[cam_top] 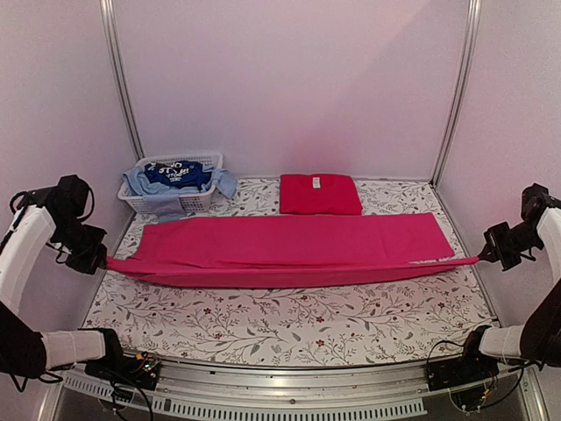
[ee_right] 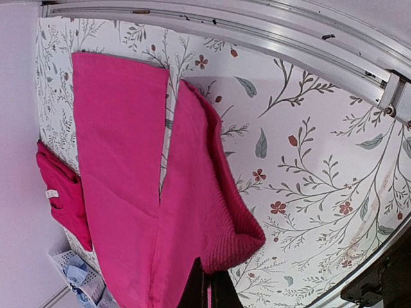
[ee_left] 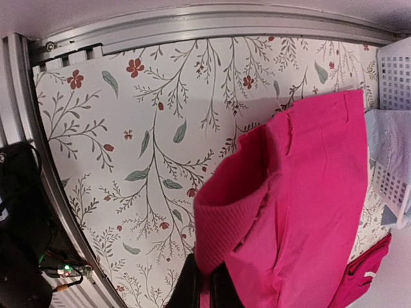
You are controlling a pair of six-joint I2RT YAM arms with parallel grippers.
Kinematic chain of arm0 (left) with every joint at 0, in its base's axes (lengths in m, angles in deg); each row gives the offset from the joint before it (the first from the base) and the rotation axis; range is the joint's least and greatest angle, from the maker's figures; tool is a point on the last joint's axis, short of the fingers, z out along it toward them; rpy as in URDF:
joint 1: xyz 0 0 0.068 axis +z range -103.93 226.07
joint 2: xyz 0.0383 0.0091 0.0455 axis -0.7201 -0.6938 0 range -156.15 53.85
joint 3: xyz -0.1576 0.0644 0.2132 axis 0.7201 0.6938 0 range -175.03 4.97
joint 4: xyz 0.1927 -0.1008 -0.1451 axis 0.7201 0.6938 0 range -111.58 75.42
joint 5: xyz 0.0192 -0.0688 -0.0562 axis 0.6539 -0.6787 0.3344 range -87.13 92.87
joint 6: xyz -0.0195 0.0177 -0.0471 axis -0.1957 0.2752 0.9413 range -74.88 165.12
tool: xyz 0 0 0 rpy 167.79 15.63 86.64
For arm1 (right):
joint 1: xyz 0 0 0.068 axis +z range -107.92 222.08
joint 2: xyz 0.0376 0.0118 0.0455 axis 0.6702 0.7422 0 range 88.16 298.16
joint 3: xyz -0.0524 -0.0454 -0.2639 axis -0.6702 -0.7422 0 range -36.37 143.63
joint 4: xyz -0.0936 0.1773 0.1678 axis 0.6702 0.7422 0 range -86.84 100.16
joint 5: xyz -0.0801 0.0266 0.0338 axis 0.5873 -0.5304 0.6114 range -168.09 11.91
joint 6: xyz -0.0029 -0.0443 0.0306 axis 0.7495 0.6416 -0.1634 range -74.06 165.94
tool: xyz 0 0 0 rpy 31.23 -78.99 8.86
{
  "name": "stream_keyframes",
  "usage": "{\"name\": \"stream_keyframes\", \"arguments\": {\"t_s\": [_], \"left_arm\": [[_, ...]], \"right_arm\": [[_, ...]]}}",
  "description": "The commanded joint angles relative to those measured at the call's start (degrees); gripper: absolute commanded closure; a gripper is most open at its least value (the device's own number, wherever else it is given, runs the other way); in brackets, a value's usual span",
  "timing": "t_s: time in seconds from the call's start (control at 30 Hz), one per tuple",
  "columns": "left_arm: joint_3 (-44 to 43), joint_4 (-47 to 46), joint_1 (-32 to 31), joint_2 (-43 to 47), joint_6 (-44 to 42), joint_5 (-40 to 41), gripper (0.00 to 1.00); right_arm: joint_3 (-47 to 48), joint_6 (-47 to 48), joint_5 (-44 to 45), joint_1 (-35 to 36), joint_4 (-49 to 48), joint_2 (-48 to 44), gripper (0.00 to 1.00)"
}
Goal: Fold and stack the mixed laundry pile
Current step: Pick up the flattened trousers from the center of the board, then fold the flattened trousers at the center of the board.
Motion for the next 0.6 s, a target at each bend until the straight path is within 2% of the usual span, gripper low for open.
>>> {"name": "stream_keyframes", "arguments": {"t_s": [0.0, 0.13, 0.27, 0.37, 0.57], "left_arm": [[-5.1, 7.0, 2.0, 2.1, -0.8, 5.5, 1.00], [-6.1, 7.0, 3.7, 4.2, -2.6, 3.1, 1.00], [-6.0, 3.9, 3.9, 0.7, -3.5, 1.6, 1.00], [-6.9, -1.4, 3.8, -3.3, -5.4, 1.5, 1.00], [-11.7, -9.6, 3.7, -12.3, -8.7, 2.8, 1.00]], "right_arm": [[6.3, -0.1, 4.6, -1.4, 5.7, -1.7, 1.00], [9.3, 1.3, 2.7, -3.1, 7.6, -1.5, 1.00], [9.4, 1.0, -0.2, -3.1, 2.3, 1.2, 1.00], [10.0, 0.8, -3.7, -3.2, -3.8, 6.3, 1.00], [17.3, 0.1, -6.8, -1.7, -13.5, 19.4, 1.00]]}}
